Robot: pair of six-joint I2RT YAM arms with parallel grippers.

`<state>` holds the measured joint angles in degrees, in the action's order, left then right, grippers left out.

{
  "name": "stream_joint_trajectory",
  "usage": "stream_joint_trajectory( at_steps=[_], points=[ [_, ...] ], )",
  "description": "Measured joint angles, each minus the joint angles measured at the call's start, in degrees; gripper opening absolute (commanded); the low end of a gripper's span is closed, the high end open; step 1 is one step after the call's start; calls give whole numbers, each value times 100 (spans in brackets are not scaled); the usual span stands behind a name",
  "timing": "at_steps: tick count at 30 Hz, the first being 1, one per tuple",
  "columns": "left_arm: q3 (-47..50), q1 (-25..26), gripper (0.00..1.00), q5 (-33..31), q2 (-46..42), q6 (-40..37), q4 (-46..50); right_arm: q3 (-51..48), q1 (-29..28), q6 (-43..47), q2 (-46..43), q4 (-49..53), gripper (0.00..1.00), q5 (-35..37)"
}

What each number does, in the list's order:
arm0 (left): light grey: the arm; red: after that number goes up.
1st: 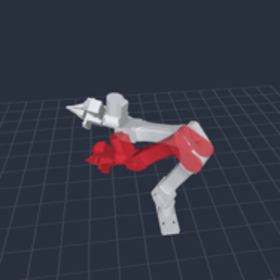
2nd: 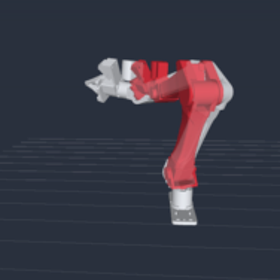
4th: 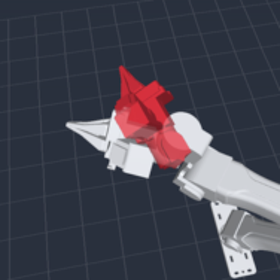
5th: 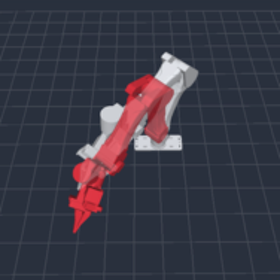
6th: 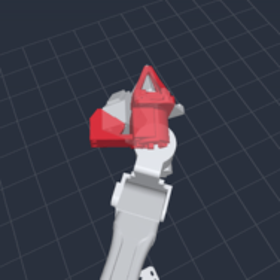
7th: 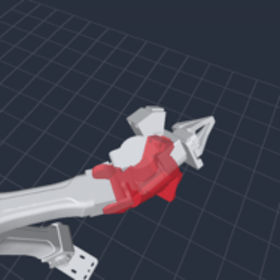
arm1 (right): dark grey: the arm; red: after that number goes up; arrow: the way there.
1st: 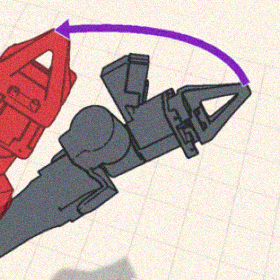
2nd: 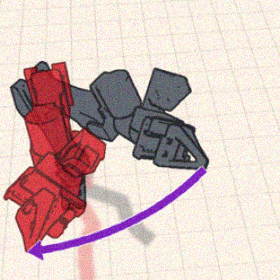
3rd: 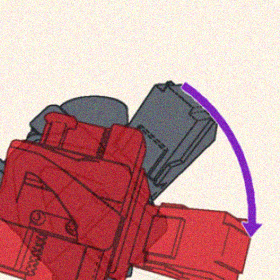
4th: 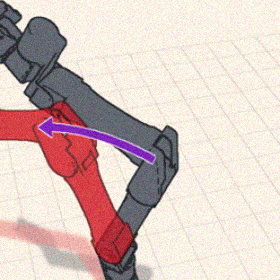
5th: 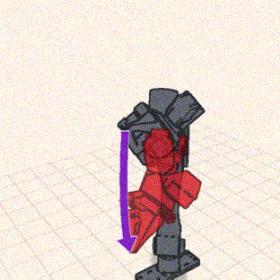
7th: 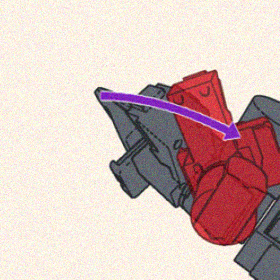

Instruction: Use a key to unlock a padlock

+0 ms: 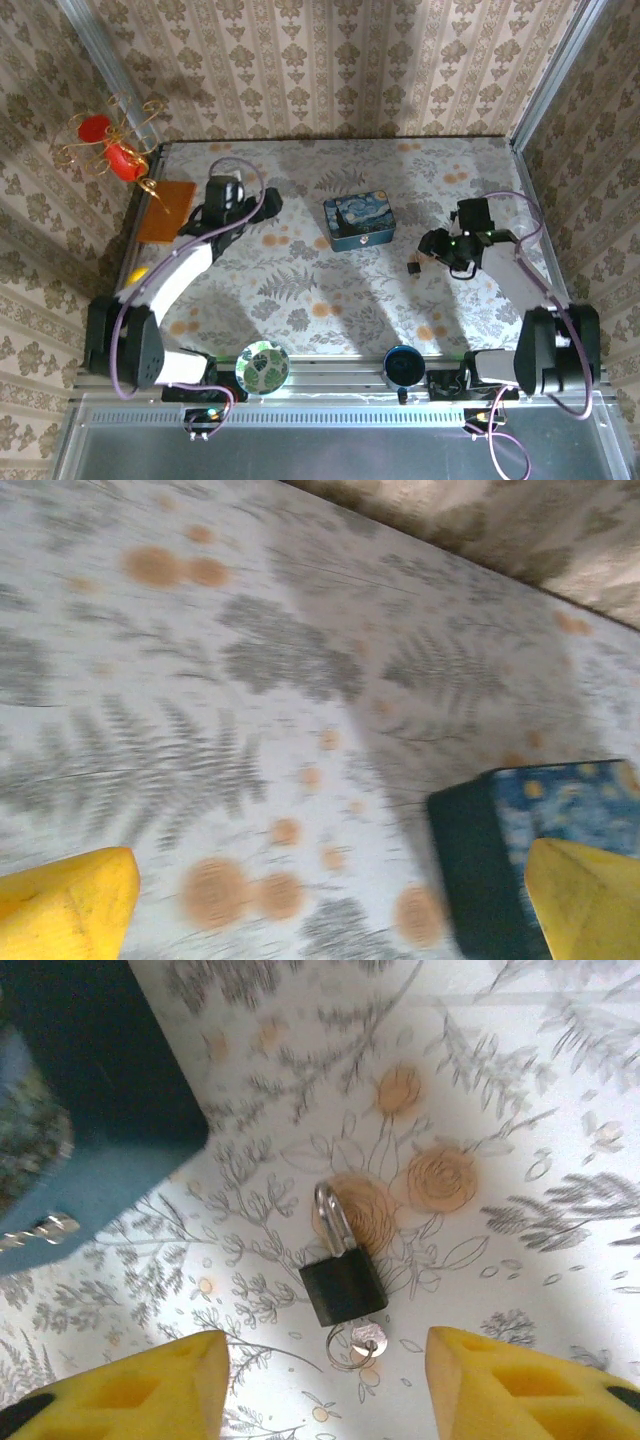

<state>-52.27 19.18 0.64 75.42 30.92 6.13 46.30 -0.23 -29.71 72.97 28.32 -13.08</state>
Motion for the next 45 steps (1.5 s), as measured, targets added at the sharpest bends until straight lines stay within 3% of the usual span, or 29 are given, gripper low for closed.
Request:
stream_joint_trajectory(
  at_steps=[1,2,8,13,16,19,24,36,45],
  points=[
    [162,-59,100,-184,-214,-136,79,-57,35,-22,-157,-26,74,81],
    [378,-149,100,-400,-485,-297,151,-144,81,-9,-334,-81,76,166],
    [1945,-651,100,-1390,-1904,-1167,-232,-522,251,151,-874,-551,81,785],
    [2870,-1047,100,-1694,-2264,-1821,-1110,-968,249,455,-973,-1582,82,1292],
    [3082,-1292,100,-1711,-2048,-2186,-1759,-1388,251,688,-973,-2361,83,1589],
    [3117,-1585,100,-1545,-1563,-2472,-2463,-1792,251,927,-975,-3200,100,1840],
    [3117,-1967,100,-1080,-614,-2765,-3456,-1967,249,1283,-922,-4063,100,2177],
    [3176,-2048,100,-170,1069,-3086,-5668,-2365,144,1768,-267,-5814,100,2592],
    [3121,-2068,100,348,1390,-3272,-5766,-2752,107,2087,435,-7235,100,2640]
  ],
)
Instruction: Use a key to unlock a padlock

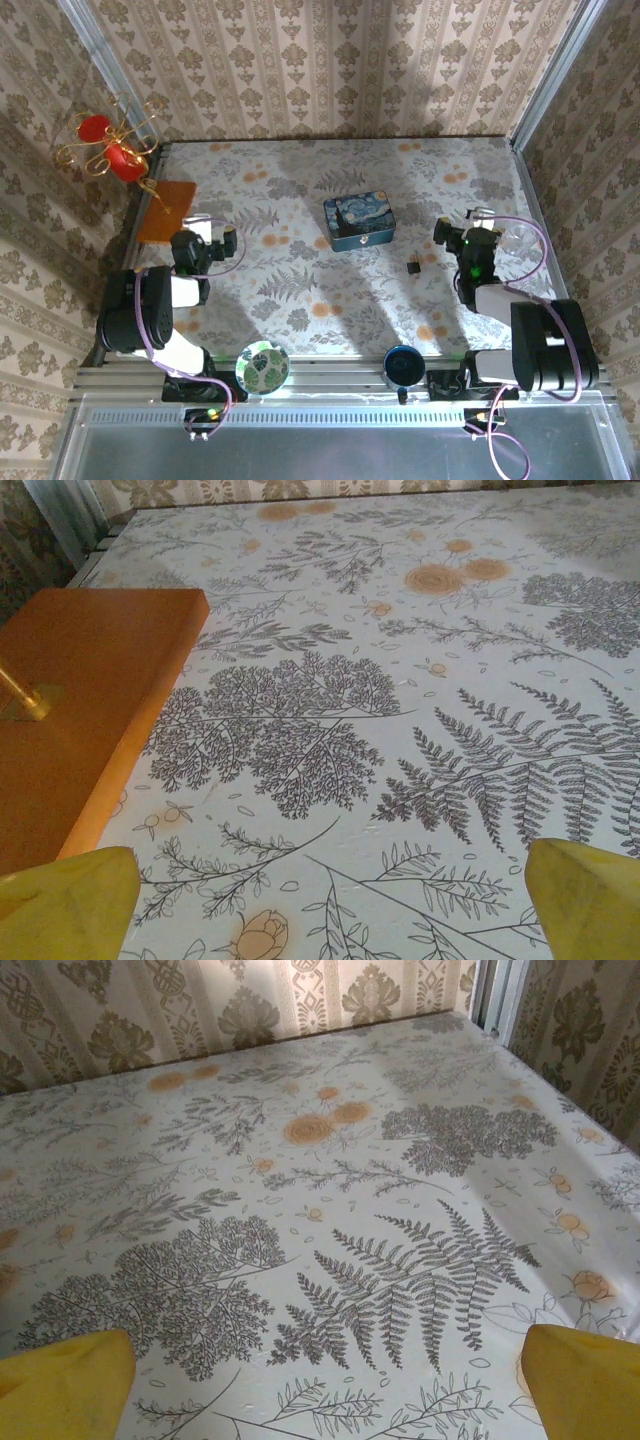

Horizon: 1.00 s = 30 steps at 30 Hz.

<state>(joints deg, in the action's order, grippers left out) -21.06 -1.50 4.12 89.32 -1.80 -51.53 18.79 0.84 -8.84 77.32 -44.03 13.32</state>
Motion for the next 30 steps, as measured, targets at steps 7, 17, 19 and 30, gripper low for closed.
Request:
stream_joint_trajectory(
  at_steps=[7,17,19,30],
  points=[
    [0,0,100,63,0,-46,-22,-48,-26,127,501,-485,100,-116],
    [-2,2,100,63,-2,-85,-44,323,-13,555,997,-654,100,-1266],
    [-2,20,100,61,0,-87,-44,378,2,579,997,-651,100,-1408],
    [-2,68,100,61,0,-105,-44,382,2,614,997,-535,100,-1554]
  ],
)
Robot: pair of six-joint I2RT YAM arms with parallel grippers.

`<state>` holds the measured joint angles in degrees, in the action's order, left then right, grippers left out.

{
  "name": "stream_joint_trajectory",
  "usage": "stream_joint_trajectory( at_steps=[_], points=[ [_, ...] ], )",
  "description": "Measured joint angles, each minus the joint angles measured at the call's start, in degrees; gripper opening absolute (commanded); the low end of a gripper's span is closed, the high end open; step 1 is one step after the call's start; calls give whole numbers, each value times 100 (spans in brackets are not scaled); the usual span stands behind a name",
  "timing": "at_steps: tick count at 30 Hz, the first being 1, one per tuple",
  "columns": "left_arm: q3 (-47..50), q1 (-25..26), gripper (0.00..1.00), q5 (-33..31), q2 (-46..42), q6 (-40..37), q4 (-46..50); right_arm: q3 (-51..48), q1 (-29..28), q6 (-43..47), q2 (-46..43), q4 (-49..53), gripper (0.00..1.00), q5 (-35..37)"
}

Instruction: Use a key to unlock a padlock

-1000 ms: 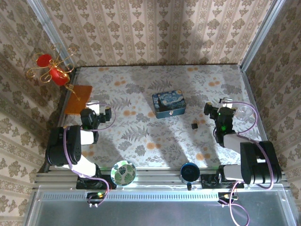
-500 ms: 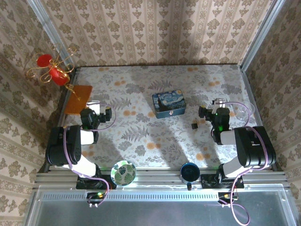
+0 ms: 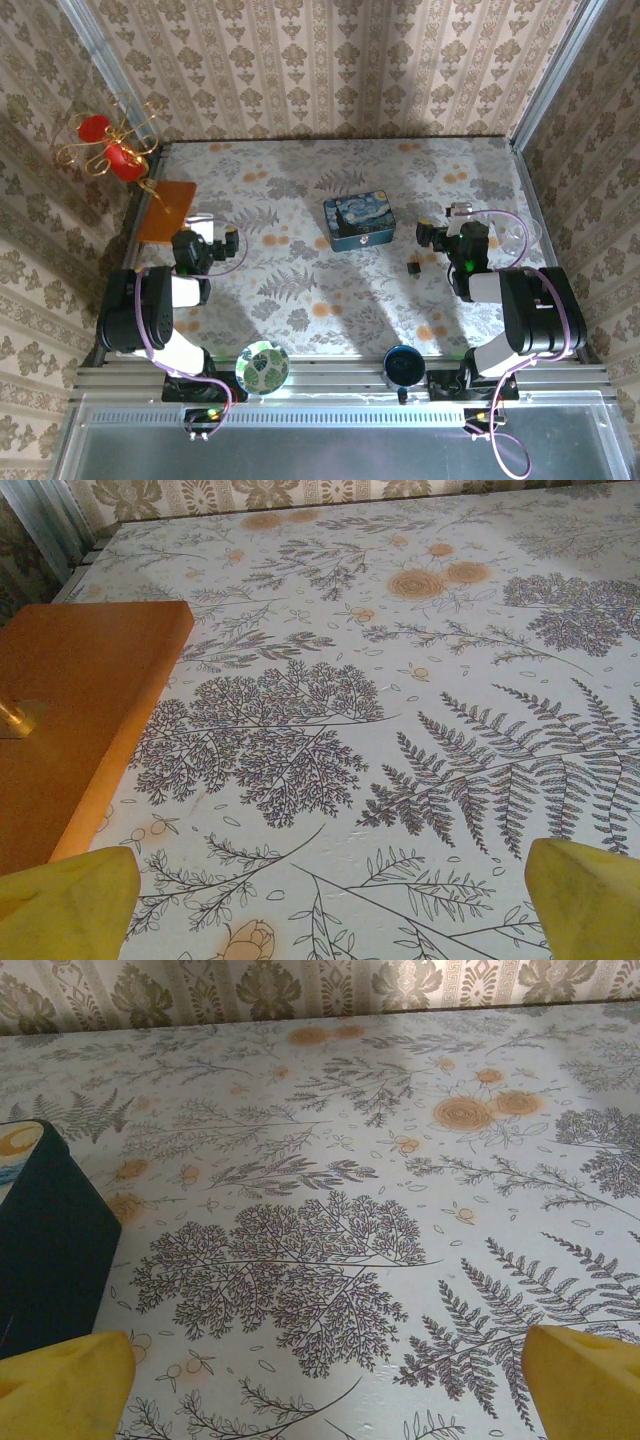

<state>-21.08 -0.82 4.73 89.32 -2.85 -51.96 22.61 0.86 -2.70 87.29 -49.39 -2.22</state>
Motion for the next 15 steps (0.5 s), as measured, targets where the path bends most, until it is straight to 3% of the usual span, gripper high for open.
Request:
stream_joint_trajectory(
  at_steps=[15],
  points=[
    [0,0,100,0,0,0,0,0,0,0,0,37,100,-2]
  ],
)
